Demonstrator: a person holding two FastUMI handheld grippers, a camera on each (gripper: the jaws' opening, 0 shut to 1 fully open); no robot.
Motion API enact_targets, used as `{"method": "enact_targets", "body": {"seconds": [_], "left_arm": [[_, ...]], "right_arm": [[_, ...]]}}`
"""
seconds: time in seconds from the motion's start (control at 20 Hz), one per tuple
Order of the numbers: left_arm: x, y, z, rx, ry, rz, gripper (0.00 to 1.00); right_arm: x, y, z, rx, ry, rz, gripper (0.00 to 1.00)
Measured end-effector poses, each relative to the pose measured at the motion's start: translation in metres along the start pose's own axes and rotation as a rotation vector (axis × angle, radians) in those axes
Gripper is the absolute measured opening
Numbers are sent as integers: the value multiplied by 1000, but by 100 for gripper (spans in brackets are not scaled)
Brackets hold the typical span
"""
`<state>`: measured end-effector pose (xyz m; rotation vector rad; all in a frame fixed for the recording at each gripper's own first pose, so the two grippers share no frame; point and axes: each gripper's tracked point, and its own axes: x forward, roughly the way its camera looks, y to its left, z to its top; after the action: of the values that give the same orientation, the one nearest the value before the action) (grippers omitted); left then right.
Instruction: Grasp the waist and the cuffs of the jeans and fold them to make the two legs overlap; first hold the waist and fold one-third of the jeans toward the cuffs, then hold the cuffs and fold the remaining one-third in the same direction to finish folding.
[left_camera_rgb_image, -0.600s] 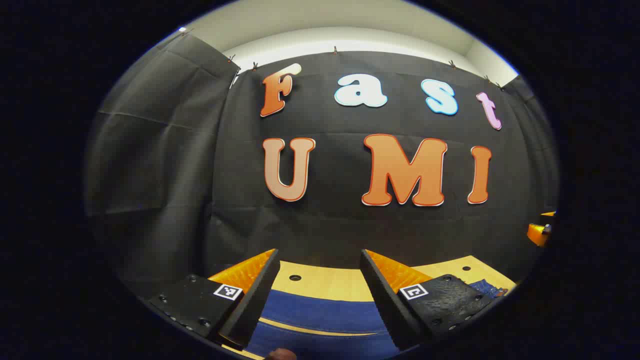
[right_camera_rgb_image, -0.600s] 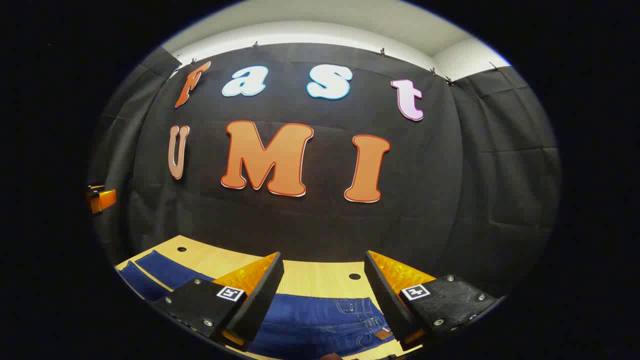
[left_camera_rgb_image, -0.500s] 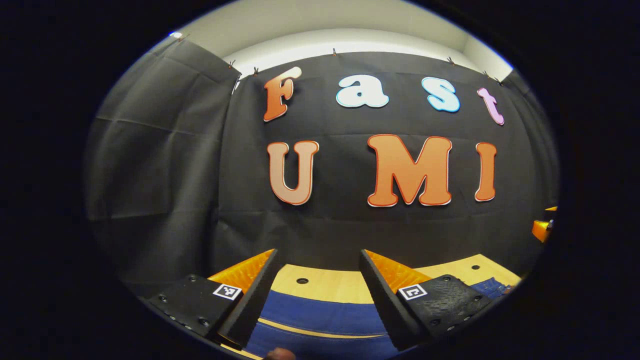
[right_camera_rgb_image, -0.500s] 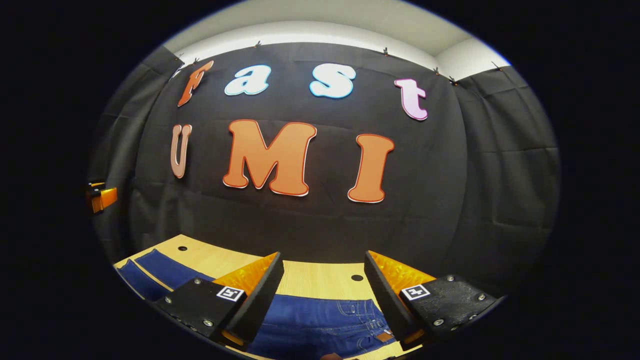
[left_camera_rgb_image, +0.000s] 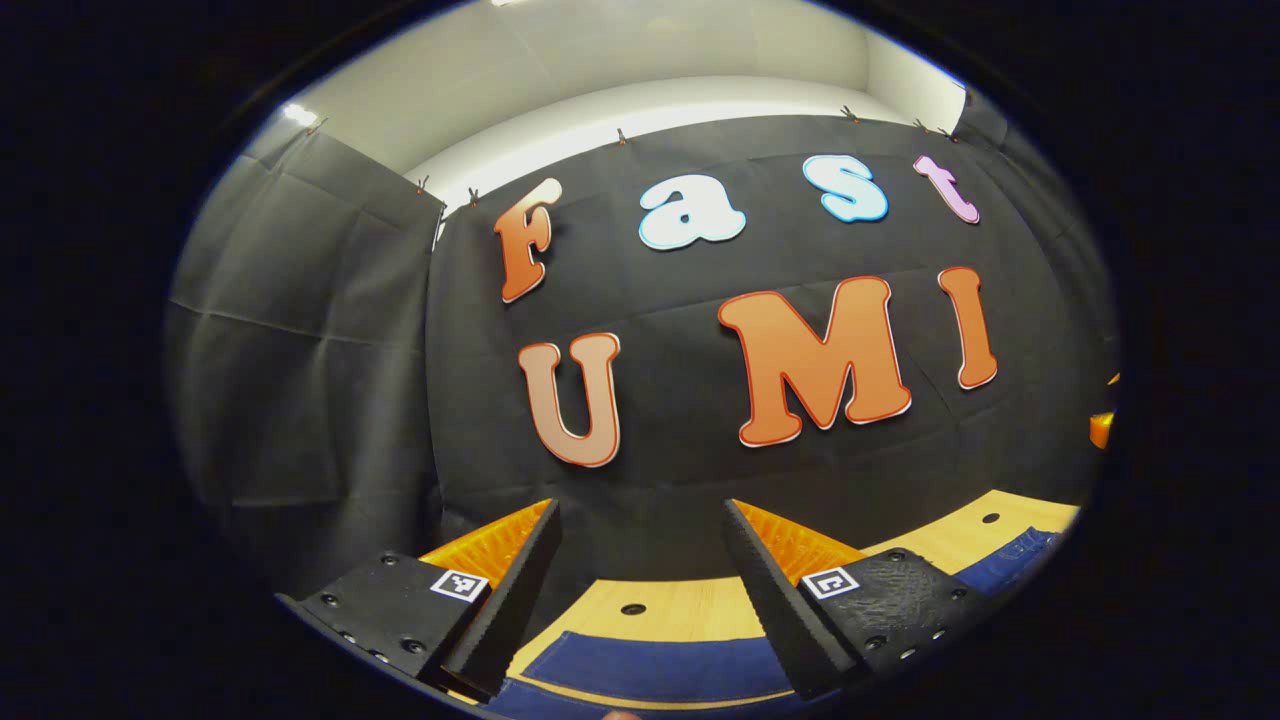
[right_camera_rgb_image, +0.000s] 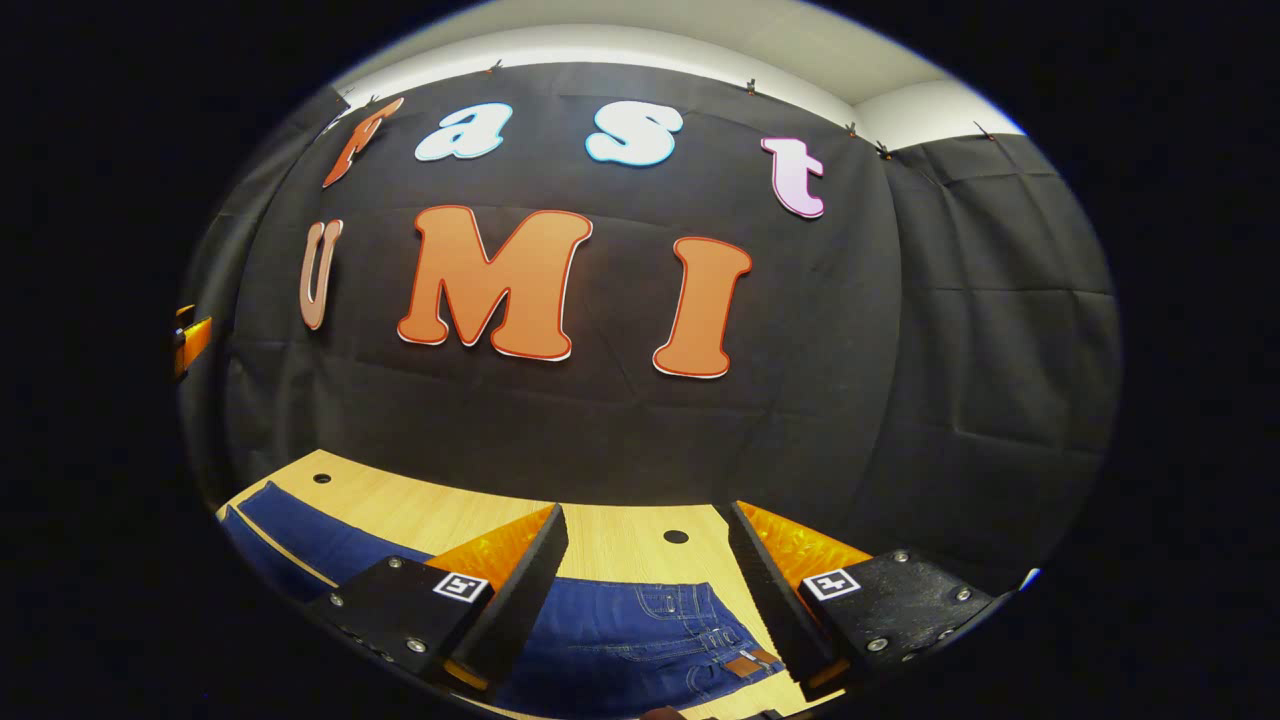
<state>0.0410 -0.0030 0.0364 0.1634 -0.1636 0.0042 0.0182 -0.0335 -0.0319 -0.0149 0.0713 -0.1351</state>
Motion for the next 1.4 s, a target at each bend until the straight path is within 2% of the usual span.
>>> {"method": "enact_targets", "body": {"seconds": [0.15, 0.2, 0.25, 0.55, 0.7, 0.75, 0.8, 0.9, 1.2, 1.4], "left_arm": [[6, 9, -13, -14, 27, -14, 100], [9, 15, -19, -19, 38, -8, 98], [11, 21, -24, -24, 51, 1, 100], [17, 42, -39, -40, 79, 20, 100], [20, 51, -64, -84, 143, 33, 98], [21, 55, -78, -106, 182, 38, 95], [20, 58, -95, -131, 227, 42, 100], [15, 66, -126, -187, 319, 50, 98], [-12, 102, -210, -386, 557, 126, 97], [-36, 121, -267, -551, 732, 178, 98]], "right_arm": [[2, 8, 0, 14, 15, -18, 99], [3, 11, 0, 15, 16, -19, 98], [4, 14, 0, 13, 19, -21, 98], [9, 23, 3, 3, 22, -26, 98], [14, 22, -11, 39, 69, -20, 98], [15, 20, -19, 67, 102, -17, 98], [17, 15, -29, 105, 134, -21, 99], [22, 6, -48, 190, 201, -26, 99], [28, -28, -123, 338, 444, -15, 98], [25, -45, -184, 557, 650, -47, 98]]}}
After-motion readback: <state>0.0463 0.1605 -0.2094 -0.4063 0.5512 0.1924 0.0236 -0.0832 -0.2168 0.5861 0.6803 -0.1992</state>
